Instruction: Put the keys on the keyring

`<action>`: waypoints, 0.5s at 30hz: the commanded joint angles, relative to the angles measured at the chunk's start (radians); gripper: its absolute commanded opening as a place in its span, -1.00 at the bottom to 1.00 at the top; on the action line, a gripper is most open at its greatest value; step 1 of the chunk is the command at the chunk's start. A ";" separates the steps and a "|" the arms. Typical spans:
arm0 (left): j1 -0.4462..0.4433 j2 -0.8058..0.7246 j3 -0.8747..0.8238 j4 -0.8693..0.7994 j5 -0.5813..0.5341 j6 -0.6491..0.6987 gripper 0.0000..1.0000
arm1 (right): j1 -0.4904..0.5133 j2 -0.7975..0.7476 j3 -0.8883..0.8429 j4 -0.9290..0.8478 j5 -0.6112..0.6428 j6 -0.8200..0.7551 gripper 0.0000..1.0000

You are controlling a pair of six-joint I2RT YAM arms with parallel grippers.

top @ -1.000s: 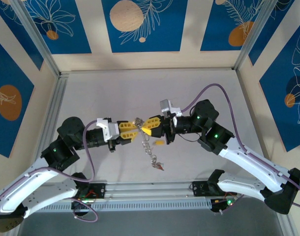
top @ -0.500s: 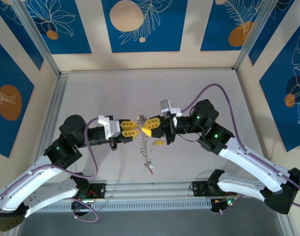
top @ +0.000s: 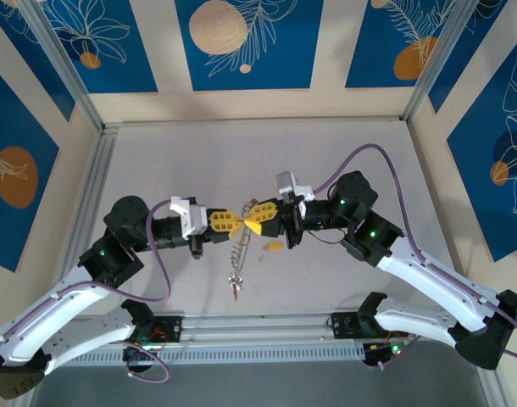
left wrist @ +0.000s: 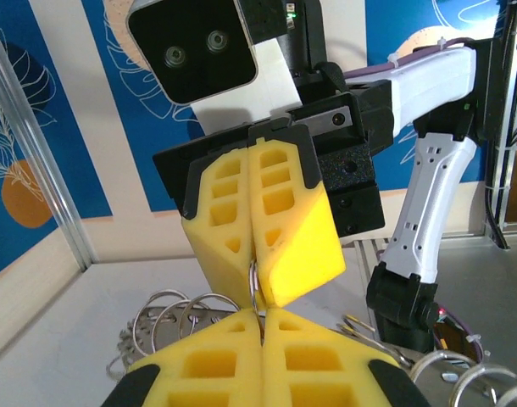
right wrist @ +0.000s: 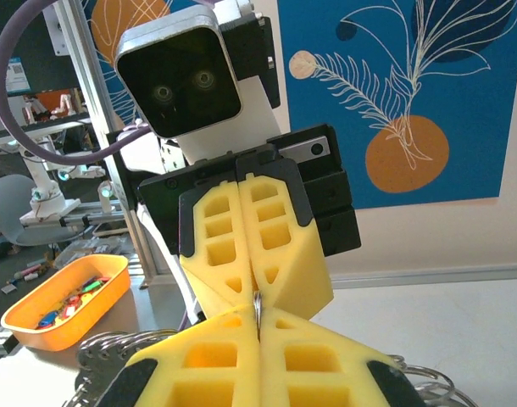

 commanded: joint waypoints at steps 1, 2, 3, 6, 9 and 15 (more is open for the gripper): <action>0.016 0.007 0.030 -0.041 0.000 0.035 -1.00 | 0.009 -0.003 0.008 -0.069 -0.007 -0.043 -0.83; 0.016 0.010 0.049 -0.078 -0.004 0.053 -1.00 | 0.009 -0.007 0.016 -0.110 0.002 -0.060 -0.72; 0.018 0.019 0.074 -0.131 -0.013 0.079 -1.00 | 0.009 -0.012 0.026 -0.162 0.020 -0.079 -0.61; 0.018 0.048 0.140 -0.276 -0.039 0.152 -1.00 | 0.009 -0.028 0.052 -0.278 0.071 -0.130 -0.46; 0.018 0.082 0.199 -0.396 -0.068 0.220 -1.00 | 0.008 -0.036 0.089 -0.387 0.130 -0.179 -0.41; 0.015 0.122 0.252 -0.526 -0.124 0.296 -1.00 | 0.026 -0.022 0.160 -0.579 0.242 -0.285 -0.50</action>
